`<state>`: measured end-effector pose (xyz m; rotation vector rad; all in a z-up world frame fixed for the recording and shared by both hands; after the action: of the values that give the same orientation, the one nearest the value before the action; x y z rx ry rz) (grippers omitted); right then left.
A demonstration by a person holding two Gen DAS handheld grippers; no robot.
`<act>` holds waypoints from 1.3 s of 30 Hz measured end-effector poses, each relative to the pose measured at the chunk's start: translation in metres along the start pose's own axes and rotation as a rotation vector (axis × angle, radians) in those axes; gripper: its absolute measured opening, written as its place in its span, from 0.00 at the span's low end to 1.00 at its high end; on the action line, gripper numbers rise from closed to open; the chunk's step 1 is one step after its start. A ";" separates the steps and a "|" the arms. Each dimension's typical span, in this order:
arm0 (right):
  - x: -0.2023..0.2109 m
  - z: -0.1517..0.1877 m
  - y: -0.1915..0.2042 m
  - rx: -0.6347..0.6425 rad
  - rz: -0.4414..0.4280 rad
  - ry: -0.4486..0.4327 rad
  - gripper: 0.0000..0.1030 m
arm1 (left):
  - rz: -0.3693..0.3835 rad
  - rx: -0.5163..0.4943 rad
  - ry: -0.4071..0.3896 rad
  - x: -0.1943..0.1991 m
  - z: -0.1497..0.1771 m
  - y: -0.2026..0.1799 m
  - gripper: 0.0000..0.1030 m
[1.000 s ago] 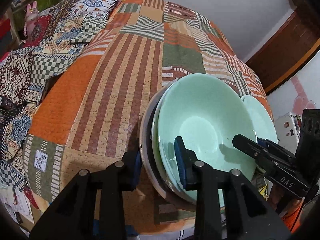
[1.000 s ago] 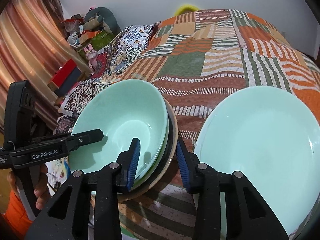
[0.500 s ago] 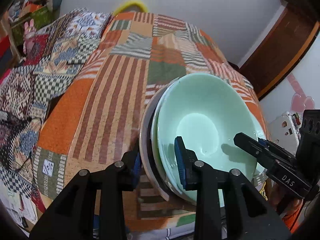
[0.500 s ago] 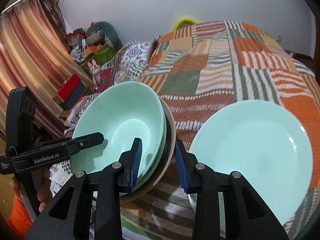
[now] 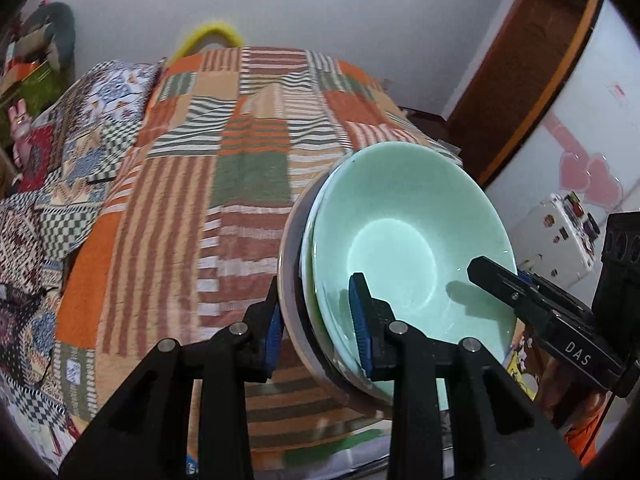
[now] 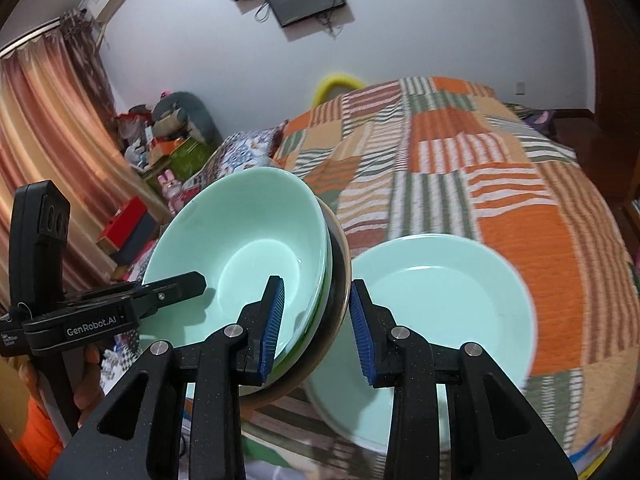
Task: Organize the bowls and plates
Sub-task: 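Lift the nested bowl stack with both grippers and carry it toward the plate stack, then lower the bowl stack onto the mint green plate and open both grippers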
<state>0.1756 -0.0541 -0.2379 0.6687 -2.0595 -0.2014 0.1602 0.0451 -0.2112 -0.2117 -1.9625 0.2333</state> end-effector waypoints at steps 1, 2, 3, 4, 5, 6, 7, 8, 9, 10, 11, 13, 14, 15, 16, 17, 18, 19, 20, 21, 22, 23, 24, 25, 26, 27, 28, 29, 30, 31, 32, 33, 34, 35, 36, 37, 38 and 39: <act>0.003 0.001 -0.003 -0.007 0.006 -0.005 0.30 | 0.004 -0.012 0.005 -0.002 -0.001 -0.007 0.30; 0.006 0.001 -0.007 -0.014 0.012 -0.010 0.30 | 0.008 -0.020 0.009 -0.004 -0.002 -0.011 0.30; 0.010 0.003 -0.012 -0.021 0.021 -0.015 0.30 | 0.013 -0.031 0.013 -0.006 -0.003 -0.017 0.30; 0.013 0.004 -0.015 -0.028 0.026 -0.019 0.30 | 0.018 -0.041 0.018 -0.009 -0.004 -0.023 0.30; 0.016 0.005 -0.019 -0.034 0.031 -0.023 0.30 | 0.020 -0.049 0.023 -0.010 -0.005 -0.027 0.30; 0.019 0.006 -0.023 -0.041 0.038 -0.027 0.30 | 0.024 -0.060 0.029 -0.013 -0.006 -0.033 0.30; 0.022 0.007 -0.027 -0.047 0.043 -0.029 0.30 | 0.025 -0.066 0.033 -0.015 -0.007 -0.037 0.30; 0.024 0.009 -0.031 -0.054 0.048 -0.031 0.30 | 0.027 -0.073 0.038 -0.018 -0.007 -0.042 0.30; 0.026 0.010 -0.034 -0.060 0.051 -0.033 0.30 | 0.030 -0.080 0.044 -0.020 -0.007 -0.046 0.30; 0.027 0.011 -0.037 -0.066 0.054 -0.033 0.30 | 0.032 -0.087 0.052 -0.023 -0.006 -0.050 0.30; 0.027 0.012 -0.040 -0.075 0.057 -0.032 0.30 | 0.035 -0.091 0.057 -0.025 -0.005 -0.051 0.30; 0.027 0.015 -0.047 -0.094 0.064 -0.026 0.30 | 0.033 -0.102 0.073 -0.032 -0.005 -0.057 0.30; 0.026 0.017 -0.050 -0.102 0.066 -0.022 0.30 | 0.030 -0.108 0.080 -0.035 -0.004 -0.060 0.30; 0.025 0.019 -0.053 -0.107 0.069 -0.018 0.30 | 0.027 -0.114 0.090 -0.040 -0.003 -0.063 0.30; 0.025 0.021 -0.056 -0.114 0.070 -0.014 0.30 | 0.025 -0.117 0.097 -0.043 -0.003 -0.064 0.30; 0.024 0.022 -0.059 -0.121 0.072 -0.007 0.30 | 0.026 -0.118 0.105 -0.046 -0.002 -0.065 0.30; 0.023 0.023 -0.061 -0.125 0.073 -0.001 0.30 | 0.027 -0.119 0.113 -0.049 -0.003 -0.066 0.30; 0.021 0.024 -0.063 -0.131 0.074 0.004 0.30 | 0.029 -0.118 0.122 -0.053 -0.003 -0.067 0.30; 0.020 0.025 -0.064 -0.135 0.076 0.010 0.30 | 0.031 -0.116 0.130 -0.056 -0.003 -0.067 0.30; 0.019 0.025 -0.066 -0.139 0.078 0.013 0.30 | 0.033 -0.116 0.140 -0.061 -0.004 -0.067 0.30; 0.018 0.027 -0.068 -0.142 0.080 0.017 0.30 | 0.033 -0.117 0.146 -0.064 -0.004 -0.067 0.30; 0.016 0.027 -0.070 -0.148 0.082 0.022 0.30 | 0.033 -0.118 0.154 -0.067 -0.004 -0.068 0.30; 0.015 0.028 -0.073 -0.151 0.083 0.027 0.30 | 0.033 -0.118 0.166 -0.073 -0.004 -0.067 0.30; 0.012 0.028 -0.076 -0.154 0.085 0.034 0.30 | 0.033 -0.116 0.175 -0.076 -0.003 -0.067 0.30; 0.010 0.029 -0.077 -0.156 0.086 0.042 0.30 | 0.034 -0.110 0.181 -0.081 -0.003 -0.066 0.30; 0.009 0.029 -0.078 -0.160 0.080 0.041 0.30 | 0.039 -0.104 0.184 -0.083 -0.003 -0.065 0.30; 0.009 0.028 -0.078 -0.158 0.080 0.039 0.30 | 0.044 -0.101 0.184 -0.084 -0.003 -0.064 0.31; 0.009 0.027 -0.077 -0.151 0.083 0.037 0.30 | 0.052 -0.096 0.184 -0.086 -0.003 -0.062 0.31; 0.008 0.026 -0.076 -0.141 0.088 0.035 0.30 | 0.056 -0.093 0.185 -0.087 -0.004 -0.061 0.31; 0.008 0.025 -0.076 -0.132 0.093 0.034 0.30 | 0.061 -0.091 0.186 -0.088 -0.004 -0.060 0.31; 0.007 0.025 -0.076 -0.129 0.093 0.033 0.30 | 0.062 -0.090 0.186 -0.088 -0.004 -0.059 0.31; 0.007 0.025 -0.077 -0.130 0.089 0.032 0.30 | 0.063 -0.091 0.184 -0.088 -0.005 -0.059 0.31; 0.007 0.026 -0.078 -0.134 0.080 0.028 0.30 | 0.056 -0.097 0.180 -0.089 -0.005 -0.060 0.31; 0.006 0.026 -0.079 -0.137 0.071 0.026 0.32 | 0.047 -0.106 0.177 -0.089 -0.005 -0.062 0.31; 0.006 0.027 -0.079 -0.142 0.058 0.022 0.33 | 0.041 -0.111 0.175 -0.090 -0.005 -0.063 0.32; 0.006 0.027 -0.080 -0.143 0.054 0.021 0.33 | 0.036 -0.114 0.173 -0.090 -0.005 -0.063 0.32; 0.006 0.027 -0.080 -0.144 0.050 0.020 0.33 | 0.036 -0.114 0.171 -0.090 -0.005 -0.063 0.32; 0.007 0.028 -0.079 -0.143 0.051 0.020 0.33 | 0.042 -0.111 0.168 -0.090 -0.004 -0.062 0.32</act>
<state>0.1800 -0.1272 -0.2794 0.5285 -2.0190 -0.3082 0.1970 -0.0378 -0.2732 -0.3350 -1.8069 0.1292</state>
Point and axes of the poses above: each gripper's, at about its wrist camera, not at the fingertips, and x roughly against the way its jaws point, y to its left, z to its underside, the point moved 5 cm from there along -x, roughly the way its jaws point, and after that the axes turned 14 degrees about y, right-handed, at the moved point
